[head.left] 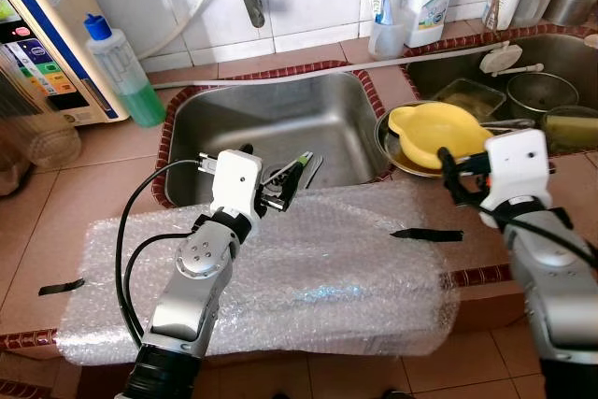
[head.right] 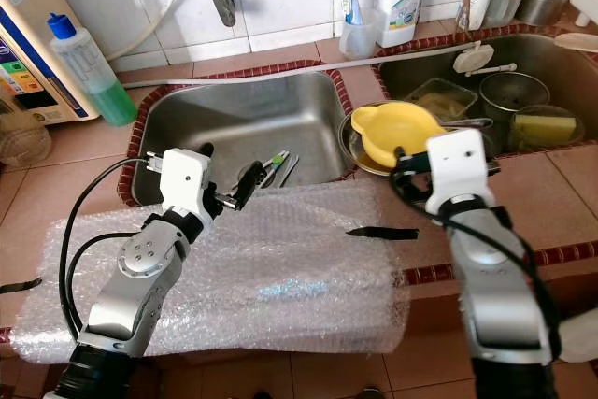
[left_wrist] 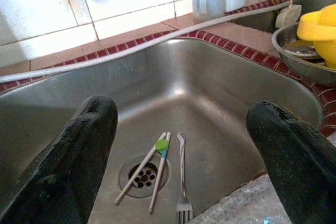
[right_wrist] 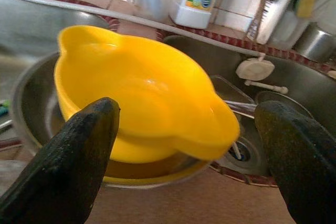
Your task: Kitchen organization
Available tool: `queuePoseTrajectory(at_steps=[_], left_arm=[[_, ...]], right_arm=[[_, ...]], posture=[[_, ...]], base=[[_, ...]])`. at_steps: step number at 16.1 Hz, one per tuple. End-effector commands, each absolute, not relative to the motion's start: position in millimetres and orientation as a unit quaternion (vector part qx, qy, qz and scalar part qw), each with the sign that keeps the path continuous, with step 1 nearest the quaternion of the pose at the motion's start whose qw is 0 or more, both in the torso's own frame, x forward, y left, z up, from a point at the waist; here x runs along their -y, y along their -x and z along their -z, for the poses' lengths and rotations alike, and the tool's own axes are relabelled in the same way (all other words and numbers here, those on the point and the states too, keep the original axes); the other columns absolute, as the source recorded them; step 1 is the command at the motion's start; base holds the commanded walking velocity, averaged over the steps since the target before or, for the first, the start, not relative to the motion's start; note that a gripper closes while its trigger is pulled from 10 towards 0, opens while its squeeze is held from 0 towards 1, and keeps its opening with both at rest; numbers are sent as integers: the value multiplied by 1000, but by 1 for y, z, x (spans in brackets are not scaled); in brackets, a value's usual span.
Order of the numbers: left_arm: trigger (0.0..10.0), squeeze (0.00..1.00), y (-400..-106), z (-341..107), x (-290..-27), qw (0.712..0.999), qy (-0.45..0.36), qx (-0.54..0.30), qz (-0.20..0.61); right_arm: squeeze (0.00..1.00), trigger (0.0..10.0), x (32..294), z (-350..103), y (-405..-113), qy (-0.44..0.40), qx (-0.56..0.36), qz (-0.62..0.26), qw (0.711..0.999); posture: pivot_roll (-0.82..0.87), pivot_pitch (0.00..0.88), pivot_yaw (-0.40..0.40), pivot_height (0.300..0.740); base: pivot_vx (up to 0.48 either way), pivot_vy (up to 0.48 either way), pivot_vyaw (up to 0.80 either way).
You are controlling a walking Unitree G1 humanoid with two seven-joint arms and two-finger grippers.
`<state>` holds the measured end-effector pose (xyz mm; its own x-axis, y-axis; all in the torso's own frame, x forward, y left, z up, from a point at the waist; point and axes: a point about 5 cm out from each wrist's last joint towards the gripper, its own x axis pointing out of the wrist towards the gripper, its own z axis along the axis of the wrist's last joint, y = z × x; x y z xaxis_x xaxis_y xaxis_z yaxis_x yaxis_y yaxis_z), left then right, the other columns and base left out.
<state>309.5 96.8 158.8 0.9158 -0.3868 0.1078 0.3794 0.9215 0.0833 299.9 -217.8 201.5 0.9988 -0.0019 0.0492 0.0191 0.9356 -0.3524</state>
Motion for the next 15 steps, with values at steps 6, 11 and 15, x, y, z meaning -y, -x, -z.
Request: queuePoseTrajectory(at_steps=[6,11,15], left_arm=[[10000,0,-307,-160,-99,978,-37,61,196],[10000,0,-307,-160,-99,979,-38,61,192],[10000,0,-308,-158,-98,980,-37,57,190]], right_arm=[[475,10000,230,-216,-312,194,20,-25,981],[475,10000,214,-227,-312,191,45,-80,977],[443,10000,204,-231,-312,195,47,-145,969]], posture=[[-352,166,155,740],[-355,164,150,740],[-357,167,150,740]], base=[[0,0,0],[0,0,0],[0,0,0]])
